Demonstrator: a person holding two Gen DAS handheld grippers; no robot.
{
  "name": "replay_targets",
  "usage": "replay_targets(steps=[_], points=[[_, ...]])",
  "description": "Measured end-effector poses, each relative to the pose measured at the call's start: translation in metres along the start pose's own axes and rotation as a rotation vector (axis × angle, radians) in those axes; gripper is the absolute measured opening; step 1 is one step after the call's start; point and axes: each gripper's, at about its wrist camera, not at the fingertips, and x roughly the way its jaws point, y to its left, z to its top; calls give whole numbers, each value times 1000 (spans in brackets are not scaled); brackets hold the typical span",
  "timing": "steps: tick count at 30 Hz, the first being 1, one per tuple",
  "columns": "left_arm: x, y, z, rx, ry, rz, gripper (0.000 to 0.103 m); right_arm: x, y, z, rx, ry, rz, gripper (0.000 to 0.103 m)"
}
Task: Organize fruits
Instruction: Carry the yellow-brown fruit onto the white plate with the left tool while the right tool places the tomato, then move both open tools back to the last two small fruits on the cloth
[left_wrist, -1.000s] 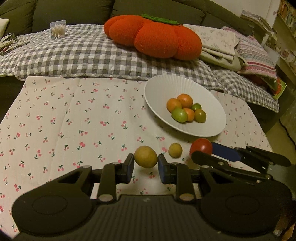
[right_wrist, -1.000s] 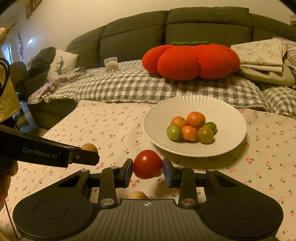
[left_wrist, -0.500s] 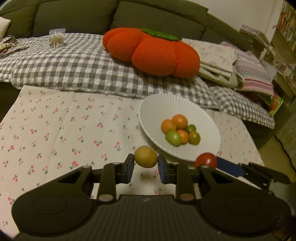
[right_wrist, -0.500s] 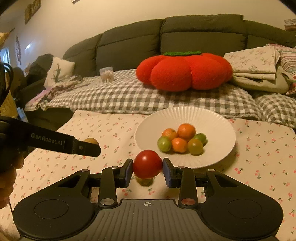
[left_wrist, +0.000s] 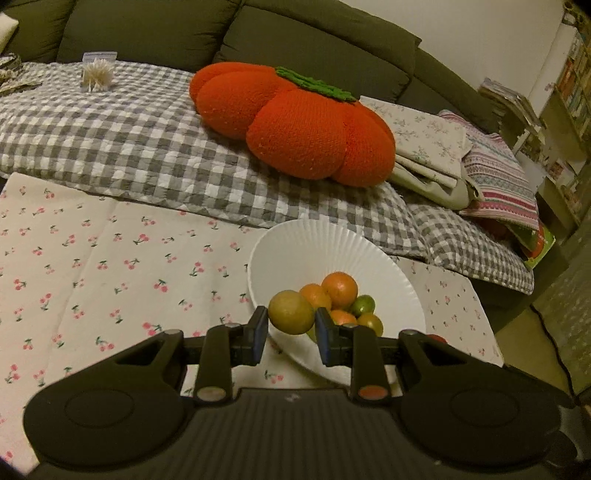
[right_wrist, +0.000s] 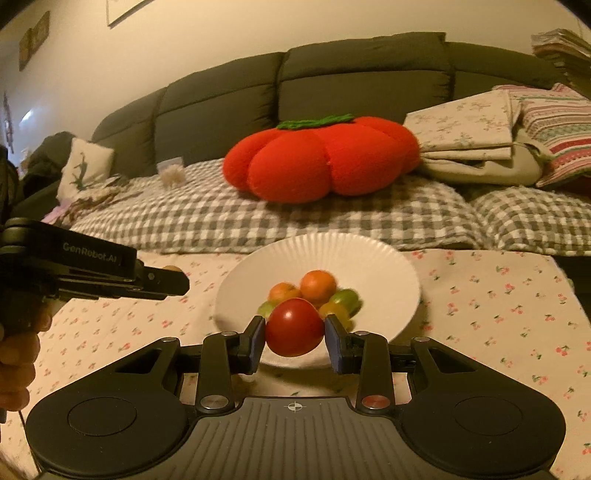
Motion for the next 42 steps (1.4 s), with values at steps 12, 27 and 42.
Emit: replay_targets(steps=[12,27,42], points=[[50,-6,12,-46,21,1,26,27,-36,11,61,16,-63,33],[75,-5,9,-70,41,6,26,67,-44,14,50,85,-83,35],[54,-3,13,-81,10,-1,53,49,-55,19,124,34,-112,54]])
